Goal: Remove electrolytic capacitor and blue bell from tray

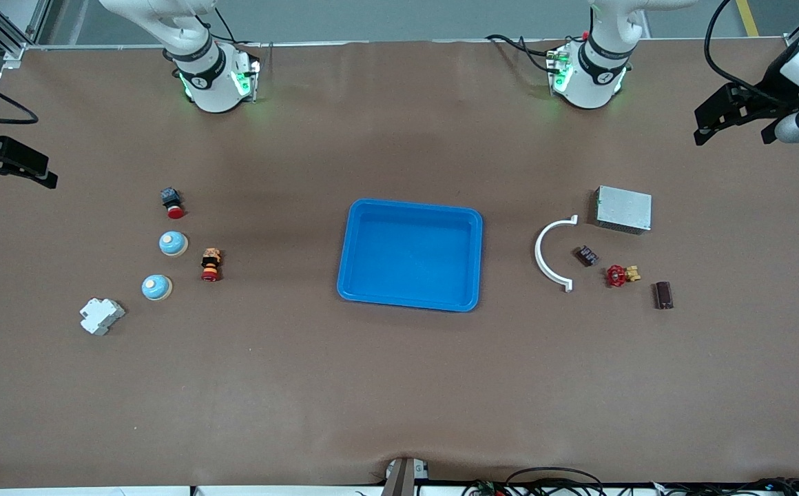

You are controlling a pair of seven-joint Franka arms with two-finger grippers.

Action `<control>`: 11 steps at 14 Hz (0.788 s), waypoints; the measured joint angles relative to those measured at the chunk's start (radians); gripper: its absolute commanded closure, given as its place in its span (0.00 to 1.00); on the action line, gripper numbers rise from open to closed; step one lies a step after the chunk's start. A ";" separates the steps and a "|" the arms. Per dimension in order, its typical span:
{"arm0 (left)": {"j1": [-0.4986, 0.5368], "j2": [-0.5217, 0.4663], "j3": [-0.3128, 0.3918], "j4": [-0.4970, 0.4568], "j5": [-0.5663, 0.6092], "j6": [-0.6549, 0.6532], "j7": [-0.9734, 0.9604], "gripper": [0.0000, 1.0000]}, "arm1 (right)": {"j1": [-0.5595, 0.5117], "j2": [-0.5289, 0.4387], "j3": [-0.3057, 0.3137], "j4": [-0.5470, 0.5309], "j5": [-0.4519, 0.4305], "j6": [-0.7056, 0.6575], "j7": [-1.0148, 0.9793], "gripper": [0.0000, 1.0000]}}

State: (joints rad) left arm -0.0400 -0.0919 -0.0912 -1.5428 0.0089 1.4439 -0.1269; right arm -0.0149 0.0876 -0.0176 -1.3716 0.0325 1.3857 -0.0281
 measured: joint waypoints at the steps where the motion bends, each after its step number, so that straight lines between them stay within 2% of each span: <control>1: 0.000 0.000 0.000 0.000 0.000 0.000 0.000 0.00 | 0.000 -0.001 0.003 0.000 0.000 -0.006 0.002 0.00; 11: 0.001 0.001 0.001 0.000 0.000 0.000 0.032 0.00 | -0.002 -0.015 0.005 0.000 -0.001 -0.013 0.034 0.00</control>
State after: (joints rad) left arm -0.0387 -0.0906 -0.0903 -1.5428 0.0089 1.4442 -0.0944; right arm -0.0168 0.0725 -0.0121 -1.3713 0.0318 1.3726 0.0060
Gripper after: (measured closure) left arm 0.000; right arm 0.000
